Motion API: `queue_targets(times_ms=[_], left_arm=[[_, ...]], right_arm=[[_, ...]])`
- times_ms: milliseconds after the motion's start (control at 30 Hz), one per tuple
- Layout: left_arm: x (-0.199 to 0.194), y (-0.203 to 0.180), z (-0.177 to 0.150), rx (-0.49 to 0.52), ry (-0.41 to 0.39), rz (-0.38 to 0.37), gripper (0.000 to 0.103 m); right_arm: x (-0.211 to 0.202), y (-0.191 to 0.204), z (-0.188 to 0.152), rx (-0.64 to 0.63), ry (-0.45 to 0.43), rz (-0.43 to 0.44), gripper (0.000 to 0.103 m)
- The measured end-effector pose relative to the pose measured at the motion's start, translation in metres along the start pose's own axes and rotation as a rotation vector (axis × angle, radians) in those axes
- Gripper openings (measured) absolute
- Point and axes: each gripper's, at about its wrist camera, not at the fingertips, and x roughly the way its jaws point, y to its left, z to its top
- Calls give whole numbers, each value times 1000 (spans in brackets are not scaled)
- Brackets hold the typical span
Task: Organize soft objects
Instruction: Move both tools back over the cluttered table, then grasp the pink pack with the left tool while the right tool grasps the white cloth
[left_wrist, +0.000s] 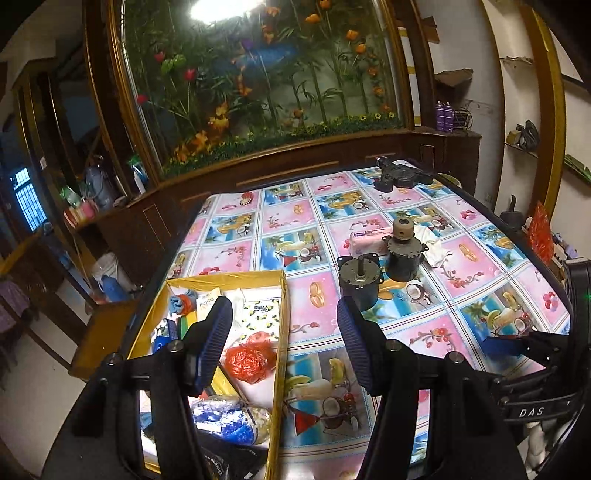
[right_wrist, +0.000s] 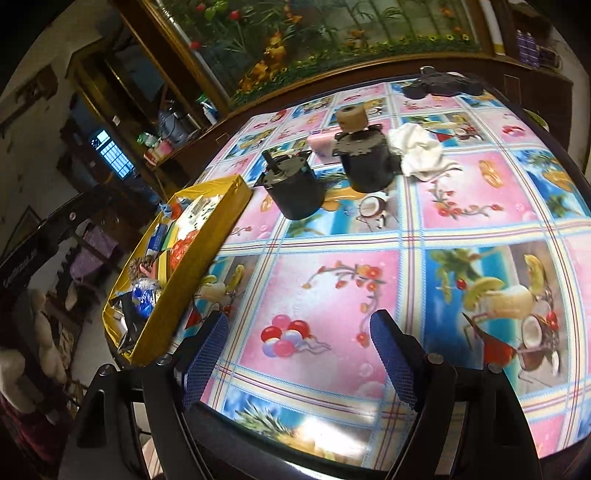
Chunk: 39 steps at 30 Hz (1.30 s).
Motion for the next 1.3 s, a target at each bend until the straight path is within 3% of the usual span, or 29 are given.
queue_targets(times_ms=[600,867,1300], left_arm=[[-50,0,-22,-3,-54,25,58],[-62,-3,-31,-10,-58,41,59],[-34,-14,-15,43,-15,58,60]], right_arm=[[-59,7,-32,-21,-58,-7,81],[-79,-9,-49,50,-70,-3,82],[-71,-44,-38,114,-66,0,83]])
